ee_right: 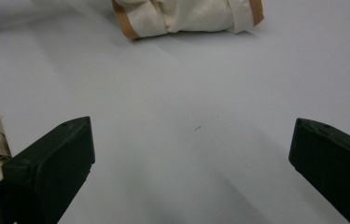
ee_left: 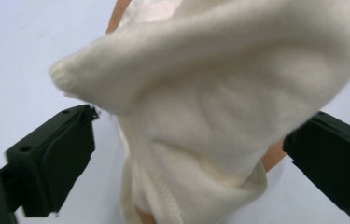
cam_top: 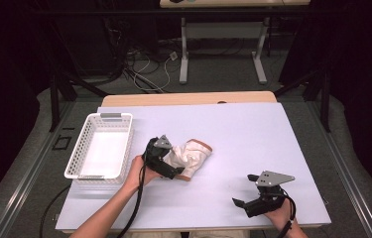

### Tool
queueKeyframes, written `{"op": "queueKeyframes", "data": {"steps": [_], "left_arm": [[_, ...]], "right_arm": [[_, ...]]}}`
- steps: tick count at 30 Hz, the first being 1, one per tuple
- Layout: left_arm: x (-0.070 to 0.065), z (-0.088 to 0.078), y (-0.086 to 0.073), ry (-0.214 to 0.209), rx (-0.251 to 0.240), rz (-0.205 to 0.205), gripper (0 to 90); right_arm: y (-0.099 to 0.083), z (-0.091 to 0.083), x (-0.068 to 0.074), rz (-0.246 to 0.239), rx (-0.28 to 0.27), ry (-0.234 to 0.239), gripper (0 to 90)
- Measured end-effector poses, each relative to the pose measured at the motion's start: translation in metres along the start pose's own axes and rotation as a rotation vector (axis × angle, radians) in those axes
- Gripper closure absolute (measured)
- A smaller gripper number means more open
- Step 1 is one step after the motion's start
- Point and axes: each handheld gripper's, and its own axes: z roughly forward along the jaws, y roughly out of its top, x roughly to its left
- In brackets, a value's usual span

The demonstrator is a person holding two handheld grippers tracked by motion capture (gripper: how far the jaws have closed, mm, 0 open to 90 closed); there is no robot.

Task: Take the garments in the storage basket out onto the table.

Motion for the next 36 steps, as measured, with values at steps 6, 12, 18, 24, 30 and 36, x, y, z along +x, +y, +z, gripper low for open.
{"op": "queueKeyframes", "data": {"steps": [6, 12, 18, 24, 30, 36], "left_arm": [[0.001, -0.01, -0.013, 0.039, -0.031, -0.028, 0.0], [-0.002, -0.019, -0.021, 0.059, -0.052, -0.033, 0.0], [-0.004, -0.024, -0.027, 0.065, -0.069, -0.045, 0.0], [-0.008, -0.027, -0.035, 0.073, -0.071, -0.06, 0.0], [-0.011, -0.027, -0.04, 0.078, -0.065, -0.05, 0.0], [-0.012, -0.028, -0.042, 0.076, -0.069, -0.054, 0.0]], "right_arm": [[0.002, 0.003, 0.0, 0.022, 0.021, -0.006, 0.0], [0.006, 0.005, -0.001, 0.026, 0.02, -0.008, 0.0], [0.012, 0.01, 0.0, 0.021, 0.003, 0.003, 0.0], [0.019, 0.018, 0.002, 0.001, 0.015, -0.002, 0.0], [0.029, 0.022, 0.0, -0.013, 0.004, -0.007, 0.0], [0.034, 0.029, -0.004, -0.006, -0.002, -0.003, 0.1]]}}
